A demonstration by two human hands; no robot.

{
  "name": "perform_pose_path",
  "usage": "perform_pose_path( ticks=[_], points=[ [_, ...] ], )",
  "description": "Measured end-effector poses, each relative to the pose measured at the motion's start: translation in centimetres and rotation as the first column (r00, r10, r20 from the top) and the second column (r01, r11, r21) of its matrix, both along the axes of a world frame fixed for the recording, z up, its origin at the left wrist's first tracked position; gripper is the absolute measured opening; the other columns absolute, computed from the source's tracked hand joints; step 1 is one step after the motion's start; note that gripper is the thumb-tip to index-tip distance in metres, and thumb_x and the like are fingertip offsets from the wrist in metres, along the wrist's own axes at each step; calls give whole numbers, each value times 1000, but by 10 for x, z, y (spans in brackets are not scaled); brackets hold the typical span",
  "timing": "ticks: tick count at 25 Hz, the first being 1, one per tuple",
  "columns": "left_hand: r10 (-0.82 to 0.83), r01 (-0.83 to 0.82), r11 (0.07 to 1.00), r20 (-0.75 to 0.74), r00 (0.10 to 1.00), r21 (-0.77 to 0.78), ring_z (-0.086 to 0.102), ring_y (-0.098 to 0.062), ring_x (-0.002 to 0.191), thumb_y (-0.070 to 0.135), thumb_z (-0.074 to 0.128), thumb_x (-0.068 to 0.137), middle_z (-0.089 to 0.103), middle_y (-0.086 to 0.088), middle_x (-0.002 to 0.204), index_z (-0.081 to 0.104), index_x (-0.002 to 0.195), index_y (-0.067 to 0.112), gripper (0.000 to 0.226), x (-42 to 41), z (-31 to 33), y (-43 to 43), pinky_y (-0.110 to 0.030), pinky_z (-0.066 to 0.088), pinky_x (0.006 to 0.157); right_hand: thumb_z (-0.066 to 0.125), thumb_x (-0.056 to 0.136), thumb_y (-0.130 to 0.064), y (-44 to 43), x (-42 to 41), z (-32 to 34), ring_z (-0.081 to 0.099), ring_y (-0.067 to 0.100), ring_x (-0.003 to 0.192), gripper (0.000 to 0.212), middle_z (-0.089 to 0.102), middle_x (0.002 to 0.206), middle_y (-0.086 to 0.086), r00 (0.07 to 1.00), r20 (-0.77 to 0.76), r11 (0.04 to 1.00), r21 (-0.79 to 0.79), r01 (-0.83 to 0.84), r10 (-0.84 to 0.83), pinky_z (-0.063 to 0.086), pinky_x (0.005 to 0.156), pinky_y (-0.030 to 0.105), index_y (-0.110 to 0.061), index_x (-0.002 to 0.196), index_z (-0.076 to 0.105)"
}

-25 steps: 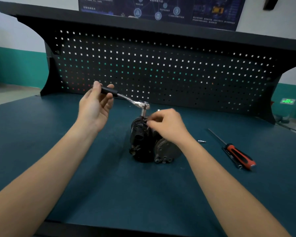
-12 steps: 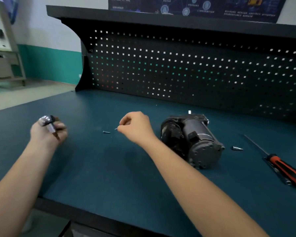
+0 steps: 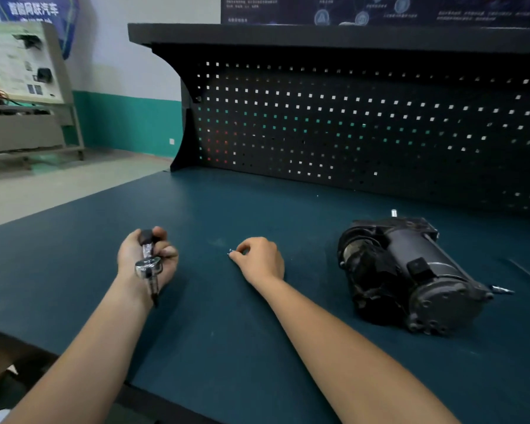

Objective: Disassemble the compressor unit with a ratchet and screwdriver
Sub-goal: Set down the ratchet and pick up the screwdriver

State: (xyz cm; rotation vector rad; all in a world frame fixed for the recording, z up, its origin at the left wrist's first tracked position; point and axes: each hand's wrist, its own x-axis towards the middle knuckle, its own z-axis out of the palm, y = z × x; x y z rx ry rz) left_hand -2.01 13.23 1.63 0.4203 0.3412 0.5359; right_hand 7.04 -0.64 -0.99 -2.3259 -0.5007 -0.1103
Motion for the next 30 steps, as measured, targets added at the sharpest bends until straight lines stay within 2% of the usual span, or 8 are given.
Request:
perform_pose_path(
  ticks=[9,13,15,18,21,23,26,30],
  points=[
    [-45,195,880,-333,942,432,29,-7,24,31,32,99,45,4,37,41,76,13,31,10,-1,-38,-8,25,30,64,84,-18,-100,-68,26,51,-3,61,11,62,73,-8,937,148,909,237,-343,315,39,64,10,-12,85,73],
    [-3,305,744,-454,891,595,35,-12,33,30,37,98,51,-1,41,47,78,11,29,20,1,-77,-12,30,34,60,84,-23,-189,-104,30,53,0,65,16,67,75,-3,868,274,897,41,-441,414,41,65,11,-13,81,72],
    [43,361,629,-494,868,689,37,-11,31,27,36,97,55,-6,52,48,78,11,27,26,2,-98,-11,27,33,58,84,-28,-232,-109,30,55,1,63,19,66,72,-6,839,402,928,-91,-361,366,46,62,17,-16,78,72],
    [28,457,482,-535,844,747,37,-9,24,23,34,98,53,-12,60,47,74,9,31,39,1,-124,-8,27,32,65,82,-17,-305,-81,37,64,17,67,11,68,74,1,726,688,994,-85,69,8,48,64,29,-11,75,72],
    [25,539,304,-572,820,786,43,-14,27,23,34,99,53,-16,58,49,67,2,41,50,-1,-139,-15,32,33,62,85,-9,-397,-36,47,63,31,87,12,68,96,15,672,487,811,151,565,-558,44,78,33,-4,88,71],
    [160,544,83,-550,820,835,49,-18,33,26,35,98,58,-15,54,54,62,1,47,56,-2,-143,-21,39,40,56,88,-16,-451,-19,35,57,35,104,22,63,113,19,613,302,653,42,757,-730,43,84,37,-5,102,69],
    [464,576,-348,-398,791,739,60,-30,69,34,37,95,64,-16,70,62,67,7,47,61,-9,-141,-33,44,65,57,88,-38,-476,-11,16,57,34,105,37,65,113,15,623,87,614,-106,782,-778,43,75,35,-10,111,65],
    [542,630,-464,-363,758,623,58,-34,85,38,36,94,62,-17,87,65,74,9,46,65,-15,-142,-34,41,70,64,77,-55,-463,-4,13,58,19,64,41,64,66,5,706,-67,703,-201,683,-705,39,54,27,-14,73,68]
  ],
)
